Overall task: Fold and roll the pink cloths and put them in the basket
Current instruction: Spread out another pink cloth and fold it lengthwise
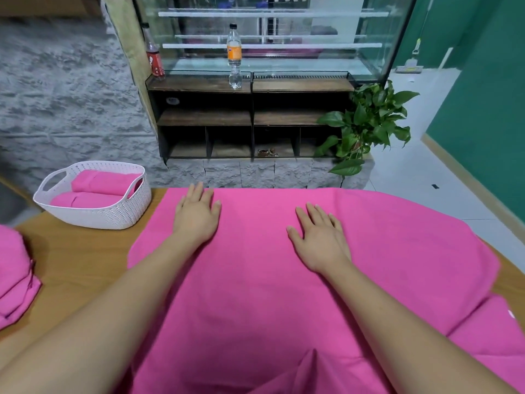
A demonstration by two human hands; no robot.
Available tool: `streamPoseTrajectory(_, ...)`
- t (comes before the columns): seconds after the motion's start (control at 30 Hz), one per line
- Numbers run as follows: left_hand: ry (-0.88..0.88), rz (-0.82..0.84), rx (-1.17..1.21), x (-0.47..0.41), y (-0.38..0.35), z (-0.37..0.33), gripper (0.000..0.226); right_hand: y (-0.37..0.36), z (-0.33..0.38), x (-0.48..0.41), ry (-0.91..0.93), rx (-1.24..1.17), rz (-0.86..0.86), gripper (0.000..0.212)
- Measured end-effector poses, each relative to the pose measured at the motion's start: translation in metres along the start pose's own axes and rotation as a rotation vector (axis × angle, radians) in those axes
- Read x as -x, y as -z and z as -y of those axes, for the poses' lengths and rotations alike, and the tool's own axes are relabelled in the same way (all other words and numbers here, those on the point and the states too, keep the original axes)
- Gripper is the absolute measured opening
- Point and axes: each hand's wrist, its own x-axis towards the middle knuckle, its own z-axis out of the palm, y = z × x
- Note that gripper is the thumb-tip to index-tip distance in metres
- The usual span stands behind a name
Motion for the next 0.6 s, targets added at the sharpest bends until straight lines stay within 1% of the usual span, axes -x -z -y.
streamPoseTrajectory(0.2, -0.173, 0.083, 0.094, 0.034, -0.017, -0.102, 0.058, 0.001, 0.0, 0.001, 0.007, -0.037, -0.003, 0.071)
streamPoseTrajectory(0.3, -0.257, 0.11, 0.12, 0.043, -0.031, -0.146, 0.057, -0.001, -0.003, 0.003, -0.006, -0.115, -0.072, 0.063)
streamPoseTrajectory(0.4, -0.267, 0.13, 0.063, 0.053, -0.048, -0.16, 0.057, -0.003, -0.011, 0.006, -0.054, -0.292, -0.209, 0.035)
streamPoseTrajectory(0.43, -0.263, 0.121, 0.038, 0.054, -0.052, -0.161, 0.059, -0.002, -0.014, 0.008, -0.073, -0.374, -0.25, 0.029)
streamPoseTrajectory(0.5, -0.257, 0.109, 0.007, 0.055, -0.054, -0.162, 0.061, 0.001, -0.025, 0.015, -0.098, -0.508, -0.285, 0.029)
streamPoseTrajectory(0.6, -0.271, 0.103, -0.023, 0.055, -0.055, -0.159, 0.063, 0.012, -0.057, 0.028, -0.128, -0.538, -0.299, 0.034)
